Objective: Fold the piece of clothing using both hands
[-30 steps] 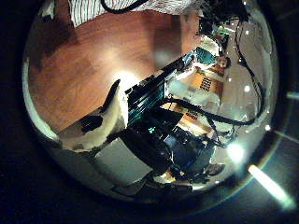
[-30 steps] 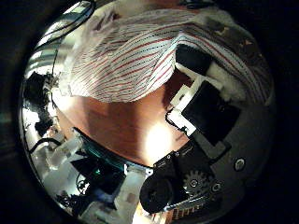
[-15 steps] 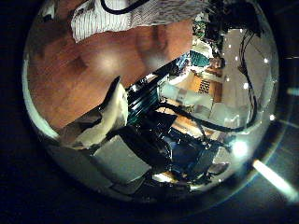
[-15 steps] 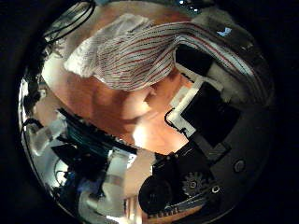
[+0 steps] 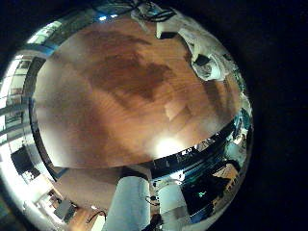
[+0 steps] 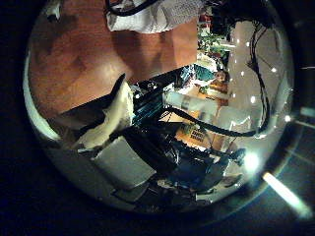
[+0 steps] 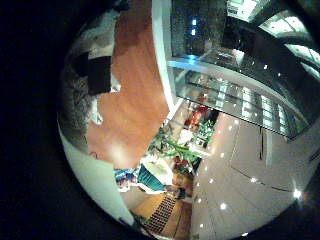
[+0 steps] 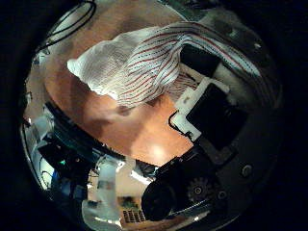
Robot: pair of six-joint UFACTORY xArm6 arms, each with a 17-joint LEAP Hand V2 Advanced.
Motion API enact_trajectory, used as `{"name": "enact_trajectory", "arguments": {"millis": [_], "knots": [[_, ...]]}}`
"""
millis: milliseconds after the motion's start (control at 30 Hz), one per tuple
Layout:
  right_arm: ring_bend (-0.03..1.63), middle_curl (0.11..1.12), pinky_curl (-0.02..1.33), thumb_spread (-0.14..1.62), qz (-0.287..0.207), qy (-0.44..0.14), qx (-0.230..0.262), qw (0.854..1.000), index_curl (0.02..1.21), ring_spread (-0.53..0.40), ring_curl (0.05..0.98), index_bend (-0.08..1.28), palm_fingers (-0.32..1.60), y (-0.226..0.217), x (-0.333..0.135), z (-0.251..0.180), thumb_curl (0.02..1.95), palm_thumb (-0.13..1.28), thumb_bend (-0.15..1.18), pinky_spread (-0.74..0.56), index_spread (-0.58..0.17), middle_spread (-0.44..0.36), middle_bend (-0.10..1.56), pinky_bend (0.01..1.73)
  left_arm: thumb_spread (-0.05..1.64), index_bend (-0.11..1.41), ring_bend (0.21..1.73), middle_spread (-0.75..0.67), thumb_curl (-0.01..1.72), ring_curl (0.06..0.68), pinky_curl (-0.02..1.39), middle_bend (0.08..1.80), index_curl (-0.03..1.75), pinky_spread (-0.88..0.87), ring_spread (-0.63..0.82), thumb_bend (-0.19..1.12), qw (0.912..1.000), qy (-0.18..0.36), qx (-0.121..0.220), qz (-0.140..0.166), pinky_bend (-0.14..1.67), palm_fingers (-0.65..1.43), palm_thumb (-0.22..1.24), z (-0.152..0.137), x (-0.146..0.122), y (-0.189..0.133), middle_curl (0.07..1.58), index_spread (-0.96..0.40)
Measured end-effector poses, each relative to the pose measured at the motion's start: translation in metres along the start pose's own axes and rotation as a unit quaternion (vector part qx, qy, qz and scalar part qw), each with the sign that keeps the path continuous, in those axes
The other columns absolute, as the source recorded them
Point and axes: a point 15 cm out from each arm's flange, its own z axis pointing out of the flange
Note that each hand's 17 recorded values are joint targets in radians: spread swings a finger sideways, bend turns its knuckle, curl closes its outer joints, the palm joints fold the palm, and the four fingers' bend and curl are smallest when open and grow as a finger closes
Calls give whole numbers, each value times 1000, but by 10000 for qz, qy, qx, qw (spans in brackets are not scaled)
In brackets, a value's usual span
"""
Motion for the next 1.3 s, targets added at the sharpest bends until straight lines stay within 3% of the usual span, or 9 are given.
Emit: {"name": "enact_trajectory", "arguments": {"millis": [267, 667, 867, 900, 933, 1033, 1133, 1300], "knots": [[1365, 1010, 887, 1094, 33, -675, 122, 9976, 1122, -239, 814, 910, 940, -15, -31, -8, 655, 969, -13, -251, -381, -208, 1172, 1305, 1189, 194, 623, 58, 333, 235, 360, 188, 504, 208, 65, -17, 9996, 119, 67, -246, 276, 316, 498, 2, -27, 11, 373, -79], [1352, 1015, 881, 1129, 199, -1575, 831, 9838, 1135, -244, 809, 874, 939, -69, -75, -7, 613, 901, -25, -260, -391, -214, 1146, 1291, 1187, 192, 621, 59, 339, 236, 362, 188, 512, 208, 65, -16, 9995, 181, 7, -267, 280, 317, 516, 5, -31, 5, 380, -80], [1307, 958, 823, 1166, 518, -2036, 1204, 9702, 1090, -256, 754, 720, 914, -89, -81, 6, 542, 827, -29, -324, -408, -224, 1069, 1231, 1193, 192, 622, 59, 342, 237, 364, 188, 514, 208, 65, -16, 9995, 192, -34, -261, 281, 316, 521, 7, -32, 2, 382, -80], [1284, 923, 798, 1171, 572, -2093, 1194, 9688, 1054, -271, 731, 621, 824, -86, -80, 10, 527, 817, -25, -368, -420, -237, 999, 1222, 1193, 192, 622, 59, 342, 237, 364, 188, 515, 209, 65, -17, 9995, 198, -38, -262, 282, 315, 521, 8, -32, 1, 383, -80], [1334, 886, 793, 1172, 611, -2126, 1174, 9681, 999, -293, 733, 410, 590, -84, -78, 13, 517, 806, -27, -418, -429, -253, 881, 1261, 1193, 192, 621, 59, 342, 237, 364, 190, 515, 209, 65, -17, 9995, 198, -39, -257, 281, 316, 521, 7, -32, 1, 384, -80], [1312, 783, 752, 1171, 710, -2171, 1206, 9661, 831, -345, 683, 113, 236, -79, -72, 17, 493, 782, -25, -477, -461, -303, 642, 1316, 1194, 192, 621, 58, 342, 237, 365, 189, 516, 209, 65, -17, 9995, 199, -60, -226, 281, 316, 521, 8, -31, -3, 387, -81], [1190, 680, 733, 1154, 761, -2246, 1352, 9620, 684, -335, 615, 114, 14, -75, -73, 14, 478, 765, -24, -404, -481, -294, 471, 1308, 1197, 192, 622, 58, 341, 238, 366, 189, 516, 209, 65, -16, 9996, 195, -76, -206, 281, 316, 526, 8, -30, -5, 388, -81], [1022, 563, 676, 1107, 927, -2534, 1580, 9498, 532, -248, 506, 111, -105, -58, -61, 14, 465, 730, -30, -219, -486, -243, 339, 1215, 1196, 192, 622, 58, 344, 238, 366, 188, 517, 209, 65, -14, 9996, 205, -73, -158, 281, 315, 534, 7, -26, -11, 391, -81]]}}
